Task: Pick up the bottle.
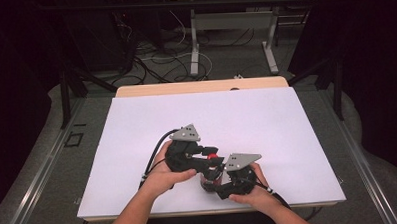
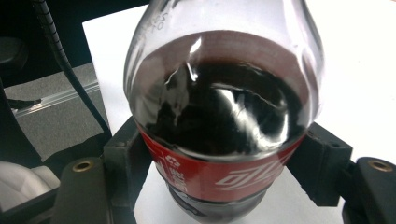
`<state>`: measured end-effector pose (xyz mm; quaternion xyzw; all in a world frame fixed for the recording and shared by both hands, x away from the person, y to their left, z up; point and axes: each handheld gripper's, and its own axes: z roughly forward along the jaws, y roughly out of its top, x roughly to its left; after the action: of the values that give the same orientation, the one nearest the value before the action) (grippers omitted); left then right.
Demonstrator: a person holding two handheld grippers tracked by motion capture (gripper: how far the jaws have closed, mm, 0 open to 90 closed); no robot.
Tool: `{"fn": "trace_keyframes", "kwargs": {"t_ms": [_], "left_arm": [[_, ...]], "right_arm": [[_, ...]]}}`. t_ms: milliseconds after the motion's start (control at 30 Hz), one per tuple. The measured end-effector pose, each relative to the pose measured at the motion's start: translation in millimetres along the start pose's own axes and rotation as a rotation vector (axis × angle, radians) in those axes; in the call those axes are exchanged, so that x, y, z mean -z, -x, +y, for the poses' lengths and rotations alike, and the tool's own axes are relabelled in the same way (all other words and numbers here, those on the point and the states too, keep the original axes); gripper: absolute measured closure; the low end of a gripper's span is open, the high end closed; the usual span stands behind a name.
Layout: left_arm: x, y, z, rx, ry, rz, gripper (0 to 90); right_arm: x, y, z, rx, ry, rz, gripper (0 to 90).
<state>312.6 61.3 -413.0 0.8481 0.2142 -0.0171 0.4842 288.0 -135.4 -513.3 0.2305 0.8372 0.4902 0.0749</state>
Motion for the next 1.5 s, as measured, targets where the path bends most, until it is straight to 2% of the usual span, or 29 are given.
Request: {"fn": "trace_keyframes", "kwargs": {"t_ms": [300, 433, 733, 767, 800, 967, 1033, 1167, 1267, 1367, 1500], "left_arm": [[-0.7, -2.8, -2.6, 0.007, 0.01, -0.005, 57.1], [-3.0, -2.5, -4.3, 0.013, -0.009, -0.016, 55.8], [-3.1, -0.3, -4.6, -0.006, -0.003, 0.012, 59.2], [-3.4, 0.3, -4.8, -0.004, 0.005, 0.018, 59.7], [-3.9, 0.8, -5.0, -0.004, 0.012, 0.026, 60.0], [-3.5, 3.2, -5.2, -0.012, 0.015, 0.043, 60.5], [-4.6, 6.6, -5.5, -0.008, 0.032, 0.07, 60.6], [-5.7, 8.5, -4.5, 0.0, 0.026, 0.106, 60.8], [-8.1, 8.7, -4.5, 0.023, 0.051, 0.142, 61.0], [-10.3, 11.2, -4.0, 0.043, 0.06, 0.185, 61.0], [-14.8, 18.0, -3.4, 0.074, 0.079, 0.27, 61.1]], "right_arm": [[-0.8, 0.1, -0.3, 0.006, 0.0, -0.007, 28.8], [-0.8, -0.9, 0.0, 0.0, 0.005, -0.004, 28.9], [-0.6, -0.1, -0.1, -0.005, 0.004, 0.001, 28.8], [0.3, 0.9, 0.1, 0.003, -0.01, 0.008, 28.9], [-0.5, 0.5, -0.3, -0.009, 0.008, -0.002, 28.8], [-0.4, 0.1, 0.1, -0.018, 0.012, -0.003, 28.9], [0.0, 0.7, 0.9, -0.005, 0.009, -0.003, 28.9], [-0.3, -1.0, 1.0, -0.034, 0.01, -0.041, 29.0], [0.9, 0.0, 1.5, -0.04, -0.008, -0.058, 29.0], [0.5, -0.3, 1.8, -0.061, 0.004, -0.095, 29.0], [0.8, -0.5, 1.9, -0.069, -0.001, -0.135, 29.0]]}}
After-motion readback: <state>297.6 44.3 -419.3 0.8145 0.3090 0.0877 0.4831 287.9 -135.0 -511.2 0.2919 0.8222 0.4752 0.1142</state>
